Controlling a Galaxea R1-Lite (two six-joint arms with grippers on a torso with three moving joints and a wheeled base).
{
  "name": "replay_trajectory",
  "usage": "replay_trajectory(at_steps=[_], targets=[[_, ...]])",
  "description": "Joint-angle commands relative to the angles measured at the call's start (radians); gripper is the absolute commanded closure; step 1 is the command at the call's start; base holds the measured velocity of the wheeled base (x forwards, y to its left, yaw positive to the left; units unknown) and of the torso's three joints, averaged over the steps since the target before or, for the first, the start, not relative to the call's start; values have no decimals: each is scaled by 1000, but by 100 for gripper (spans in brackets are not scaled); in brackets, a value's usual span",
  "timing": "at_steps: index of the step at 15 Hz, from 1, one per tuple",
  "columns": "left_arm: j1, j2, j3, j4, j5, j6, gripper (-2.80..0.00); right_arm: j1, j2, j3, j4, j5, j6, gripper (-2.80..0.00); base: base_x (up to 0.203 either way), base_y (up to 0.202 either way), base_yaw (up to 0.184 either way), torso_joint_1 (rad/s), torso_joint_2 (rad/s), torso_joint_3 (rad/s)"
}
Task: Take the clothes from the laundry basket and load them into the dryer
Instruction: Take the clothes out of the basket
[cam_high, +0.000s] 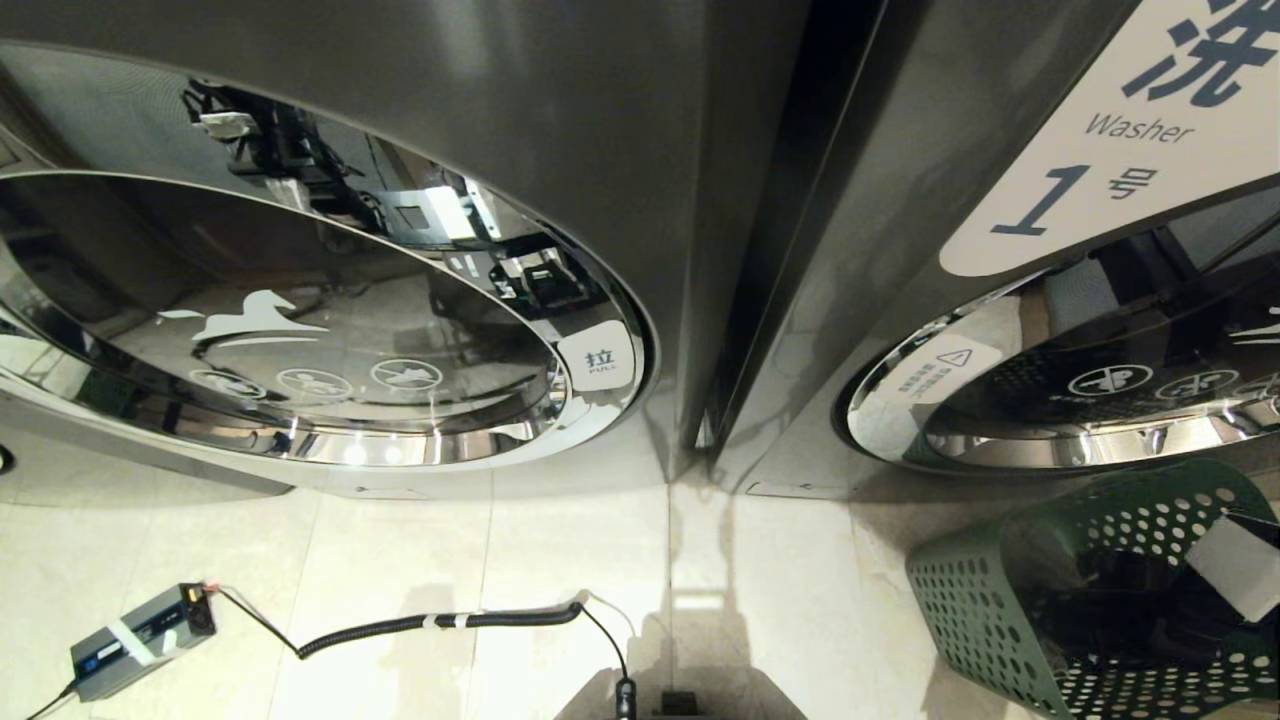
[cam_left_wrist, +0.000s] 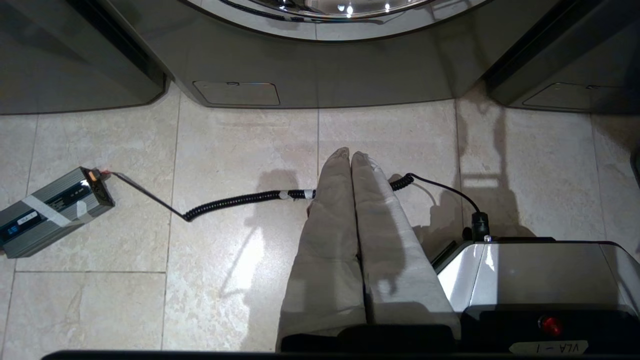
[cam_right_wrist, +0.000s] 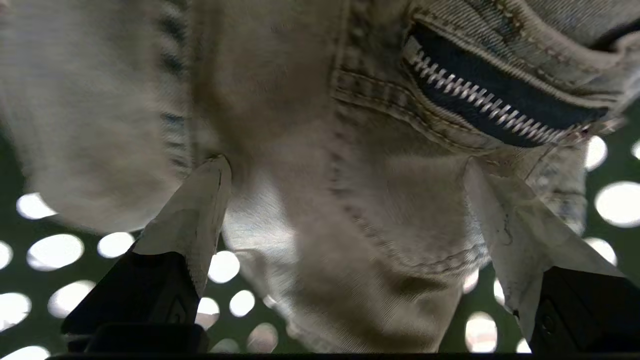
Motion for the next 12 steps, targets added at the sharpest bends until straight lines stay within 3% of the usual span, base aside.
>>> replay_trajectory(at_steps=[1, 5, 6, 12], targets=[[0, 0, 0, 0, 1, 0, 0, -1, 61, -40, -4, 2, 0, -280, 0, 0, 0, 0, 0, 0], [0, 0, 0, 0, 1, 0, 0, -3, 97, -110, -1, 7, -4, -280, 0, 0, 0, 0, 0, 0], [0, 0, 0, 0, 1, 0, 0, 0, 97, -103, 1, 5, -4, 0, 0, 0, 0, 0, 0, 0], [0, 0, 0, 0, 1, 0, 0, 7, 93, -98, 44, 0, -1, 0, 0, 0, 0, 0, 0, 0]])
